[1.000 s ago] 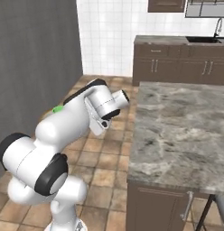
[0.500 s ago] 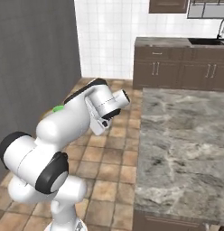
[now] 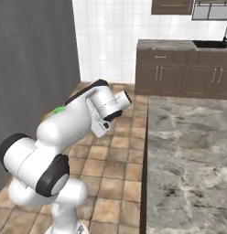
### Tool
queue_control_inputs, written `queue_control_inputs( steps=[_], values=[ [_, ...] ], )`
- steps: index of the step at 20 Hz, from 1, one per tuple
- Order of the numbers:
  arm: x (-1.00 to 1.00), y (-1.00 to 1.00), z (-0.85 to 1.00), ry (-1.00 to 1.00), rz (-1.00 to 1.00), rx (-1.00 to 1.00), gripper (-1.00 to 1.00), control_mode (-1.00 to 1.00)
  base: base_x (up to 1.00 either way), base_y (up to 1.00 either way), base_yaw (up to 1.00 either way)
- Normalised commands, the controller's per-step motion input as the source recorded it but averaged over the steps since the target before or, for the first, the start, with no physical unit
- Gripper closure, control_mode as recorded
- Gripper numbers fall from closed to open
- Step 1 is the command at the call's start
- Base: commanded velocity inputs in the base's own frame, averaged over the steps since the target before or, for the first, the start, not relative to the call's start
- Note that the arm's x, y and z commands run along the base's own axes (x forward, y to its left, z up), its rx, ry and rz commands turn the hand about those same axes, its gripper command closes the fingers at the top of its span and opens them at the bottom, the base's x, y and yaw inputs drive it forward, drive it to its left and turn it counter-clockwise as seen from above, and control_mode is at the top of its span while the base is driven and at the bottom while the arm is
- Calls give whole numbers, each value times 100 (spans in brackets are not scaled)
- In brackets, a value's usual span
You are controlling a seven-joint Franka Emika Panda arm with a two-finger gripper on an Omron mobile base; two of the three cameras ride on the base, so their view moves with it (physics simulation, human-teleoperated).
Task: Place the cup inside the bowl on the dining table and move the bowl to any counter.
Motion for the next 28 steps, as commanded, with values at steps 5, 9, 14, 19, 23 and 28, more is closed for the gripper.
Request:
queue_control_inputs(
  steps=[5,9,14,19,23,28],
  values=[
    [0,0,0,0,0,0,100,100,74,39,-3],
    [0,0,0,0,0,0,100,100,71,36,-3],
    [0,0,0,0,0,0,100,100,77,24,-2],
    [0,0,0,0,0,0,100,100,74,17,-1],
    [0,0,0,0,0,0,100,100,71,14,0],
    [0,0,0,0,0,0,100,100,72,16,0]
  ],
)
